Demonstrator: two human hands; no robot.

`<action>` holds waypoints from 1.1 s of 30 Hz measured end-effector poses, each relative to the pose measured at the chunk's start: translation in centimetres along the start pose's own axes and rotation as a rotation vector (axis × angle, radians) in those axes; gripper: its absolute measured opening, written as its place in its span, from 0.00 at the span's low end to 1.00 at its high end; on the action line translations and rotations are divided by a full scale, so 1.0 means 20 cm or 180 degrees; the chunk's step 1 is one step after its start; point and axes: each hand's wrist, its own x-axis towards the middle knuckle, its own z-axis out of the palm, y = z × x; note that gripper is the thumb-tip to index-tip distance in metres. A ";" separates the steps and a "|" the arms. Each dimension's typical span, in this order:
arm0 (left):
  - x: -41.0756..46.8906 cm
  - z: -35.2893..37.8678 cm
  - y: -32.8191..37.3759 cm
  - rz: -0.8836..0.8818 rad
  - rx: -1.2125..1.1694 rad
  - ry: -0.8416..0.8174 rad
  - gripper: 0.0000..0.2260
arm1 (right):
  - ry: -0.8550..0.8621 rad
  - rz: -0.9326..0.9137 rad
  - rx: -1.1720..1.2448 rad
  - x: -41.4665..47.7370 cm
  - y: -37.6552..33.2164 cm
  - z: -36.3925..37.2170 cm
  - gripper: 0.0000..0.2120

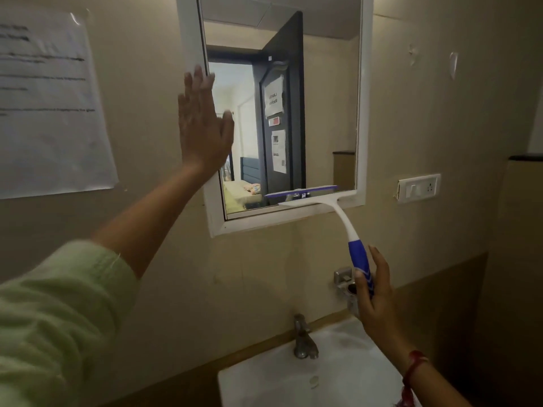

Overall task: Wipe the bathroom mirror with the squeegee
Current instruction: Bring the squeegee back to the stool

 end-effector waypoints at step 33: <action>-2.38 -1.31 0.14 -0.3349 0.1717 -0.1165 0.28 | -0.4296 0.2194 0.1339 -0.85 -0.34 0.71 0.05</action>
